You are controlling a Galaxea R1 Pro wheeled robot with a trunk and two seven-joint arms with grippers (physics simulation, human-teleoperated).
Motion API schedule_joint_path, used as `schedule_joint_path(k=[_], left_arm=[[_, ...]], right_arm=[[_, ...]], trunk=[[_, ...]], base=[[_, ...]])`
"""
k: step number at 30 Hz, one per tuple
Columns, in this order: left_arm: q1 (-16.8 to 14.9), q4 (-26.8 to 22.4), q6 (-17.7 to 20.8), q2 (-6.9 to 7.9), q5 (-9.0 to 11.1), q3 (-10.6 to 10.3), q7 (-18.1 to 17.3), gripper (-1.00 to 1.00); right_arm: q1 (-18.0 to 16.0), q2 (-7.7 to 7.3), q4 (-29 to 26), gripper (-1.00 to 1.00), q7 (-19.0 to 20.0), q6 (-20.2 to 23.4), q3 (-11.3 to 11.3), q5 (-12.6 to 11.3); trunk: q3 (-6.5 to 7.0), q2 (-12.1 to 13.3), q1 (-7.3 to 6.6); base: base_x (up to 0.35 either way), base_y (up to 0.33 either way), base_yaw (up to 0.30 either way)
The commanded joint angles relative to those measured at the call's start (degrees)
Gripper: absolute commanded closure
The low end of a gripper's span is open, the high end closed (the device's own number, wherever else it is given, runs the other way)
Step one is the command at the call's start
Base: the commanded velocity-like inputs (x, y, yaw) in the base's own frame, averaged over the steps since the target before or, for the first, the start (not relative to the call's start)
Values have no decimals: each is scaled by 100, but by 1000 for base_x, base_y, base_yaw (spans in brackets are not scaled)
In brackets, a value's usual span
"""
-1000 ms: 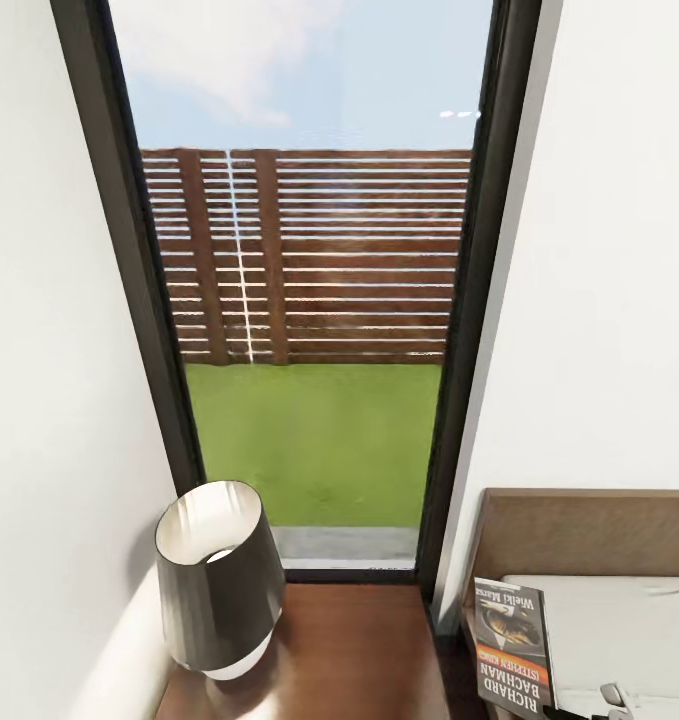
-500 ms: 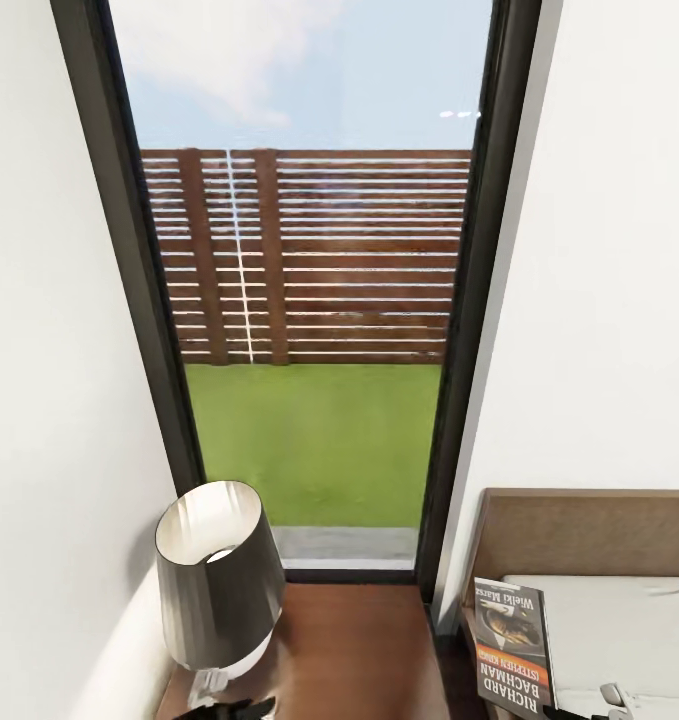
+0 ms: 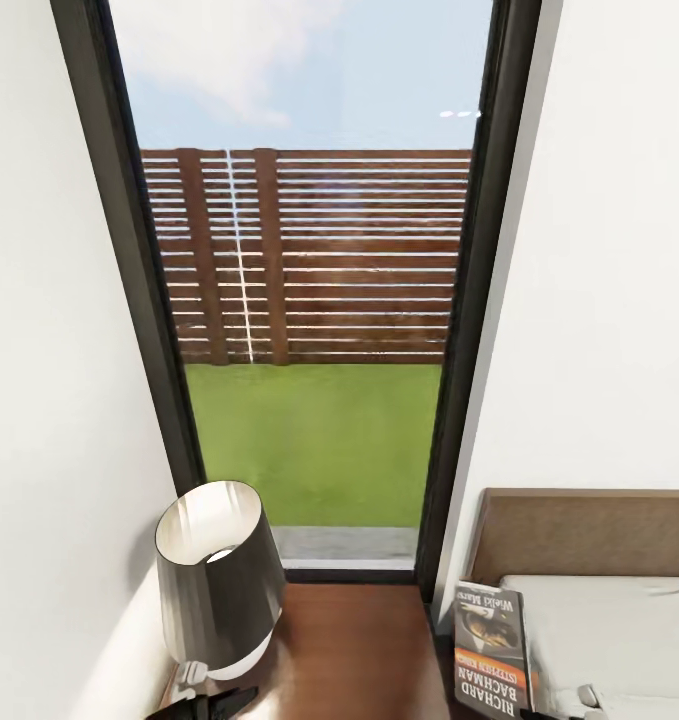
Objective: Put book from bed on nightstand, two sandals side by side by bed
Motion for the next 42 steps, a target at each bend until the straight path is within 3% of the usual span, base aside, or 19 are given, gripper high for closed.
schedule_joint_path(k=[1,6,10,12,14,18,20,25,28,34,42], left_arm=[[-3,-1,53,-1,8,5,-19,-100],[-3,-1,48,-3,4,4,0,-100],[-3,-1,45,-3,9,4,11,-100],[-3,-5,42,-11,7,4,22,-100],[-3,-4,38,-32,5,7,59,-100],[-3,-8,36,-44,8,11,85,-100],[-3,-8,36,-46,11,12,89,-100],[-3,-9,42,-47,19,20,91,-100],[-3,-9,42,-47,20,23,91,-100],[-3,-10,44,-42,27,25,84,-100],[-3,-10,44,-47,29,13,88,-100]], right_arm=[[-3,231,-6,100,10,176,35,-45],[-8,1284,-62,100,-78,764,30,-32],[-41,1641,-78,100,-688,1007,26,-43],[-58,1721,-82,100,-962,1333,21,-64],[-71,1753,-211,100,-1111,1939,18,-84],[-80,1811,-921,100,-1196,2882,17,-127],[-85,1983,-1275,100,-1220,3262,16,-195],[-232,2262,-1444,100,-1364,3434,9,-451],[-501,2303,-1463,100,-1605,3459,8,-876],[-600,2355,-1461,100,-2168,3466,3,-1628],[-609,2365,-1404,100,-2287,3469,5,-1780]], trunk=[[-9,-7,1],[-9,-7,1],[-9,-7,1],[-9,-7,1],[-9,-7,1],[-9,-7,1],[-9,-7,1],[-9,-7,1],[-9,-7,1],[-9,-7,1],[-9,-7,1]], base=[[0,0,0],[0,0,0],[0,0,0],[0,0,0],[0,0,0],[0,0,0],[0,0,0],[0,0,0],[0,0,0],[0,0,0],[0,0,0]])
